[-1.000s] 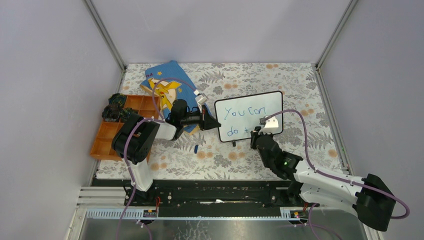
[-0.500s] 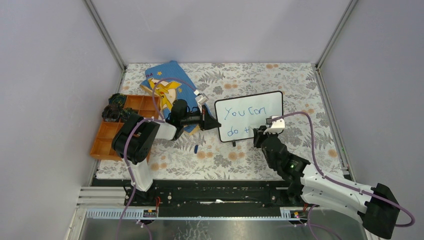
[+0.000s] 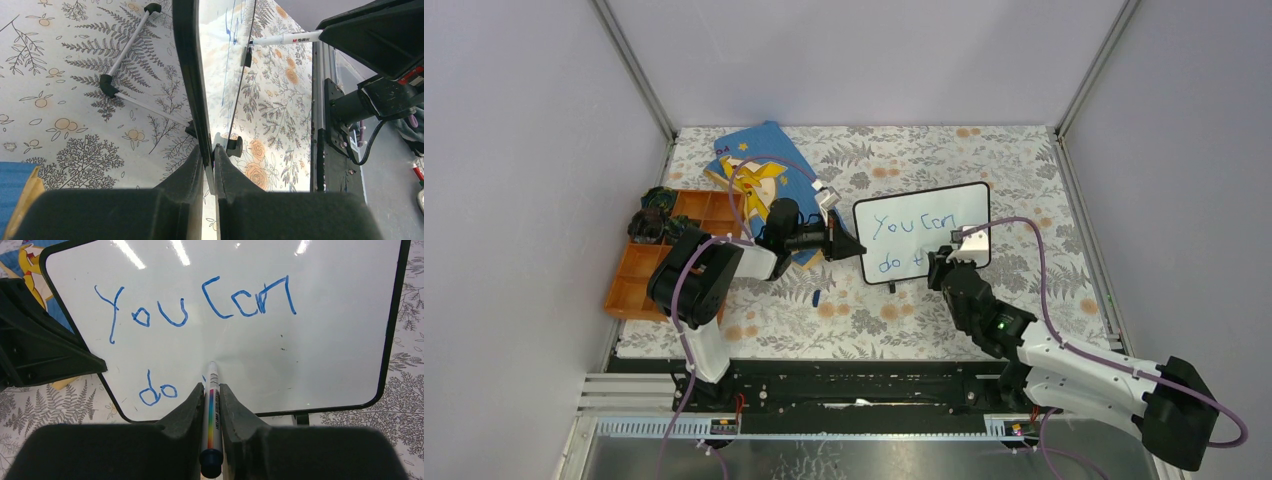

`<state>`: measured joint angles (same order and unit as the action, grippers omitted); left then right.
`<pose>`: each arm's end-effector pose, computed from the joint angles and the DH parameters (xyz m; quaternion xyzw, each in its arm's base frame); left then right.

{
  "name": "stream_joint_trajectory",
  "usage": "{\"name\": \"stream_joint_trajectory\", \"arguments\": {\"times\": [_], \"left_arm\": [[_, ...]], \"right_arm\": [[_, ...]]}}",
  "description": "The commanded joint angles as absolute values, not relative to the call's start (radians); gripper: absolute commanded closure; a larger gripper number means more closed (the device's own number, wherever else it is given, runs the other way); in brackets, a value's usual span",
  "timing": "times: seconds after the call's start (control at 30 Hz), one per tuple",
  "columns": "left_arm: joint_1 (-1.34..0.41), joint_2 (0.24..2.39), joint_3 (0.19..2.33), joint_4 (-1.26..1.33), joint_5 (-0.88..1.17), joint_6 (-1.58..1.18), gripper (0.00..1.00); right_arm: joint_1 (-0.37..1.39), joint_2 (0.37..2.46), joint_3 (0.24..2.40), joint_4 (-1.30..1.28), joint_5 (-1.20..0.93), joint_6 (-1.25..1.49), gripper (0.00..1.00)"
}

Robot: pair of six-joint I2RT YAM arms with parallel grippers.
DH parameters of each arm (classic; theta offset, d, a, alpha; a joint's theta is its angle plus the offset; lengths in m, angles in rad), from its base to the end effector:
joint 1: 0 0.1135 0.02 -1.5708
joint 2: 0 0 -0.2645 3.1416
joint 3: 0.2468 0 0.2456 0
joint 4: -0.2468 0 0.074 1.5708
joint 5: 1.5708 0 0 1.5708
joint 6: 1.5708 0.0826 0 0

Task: Write a sentence on the whiteboard

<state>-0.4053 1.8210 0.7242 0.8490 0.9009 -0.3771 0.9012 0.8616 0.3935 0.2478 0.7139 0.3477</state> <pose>0.3136 -0.2050 0.1545 0.2774 0.7065 -0.5285 0.3803 0.1793 0.1393 0.2305 0.0103 0.7632 0.1212 0.6346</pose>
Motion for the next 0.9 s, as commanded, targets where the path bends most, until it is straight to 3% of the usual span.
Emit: {"name": "stream_joint_trajectory", "arguments": {"times": [0.0,0.87], "left_arm": [[-0.436,1.839,0.713,0.718,0.873,-0.298,1.0],[-0.436,1.839,0.716,0.711,0.869,-0.296,1.0]], "right_arm": [[0.882,0.868,0.437,0.31,0.735,0.343,1.0],[0.853,0.856,0.375,0.206,0.69,0.417,1.0]]}}
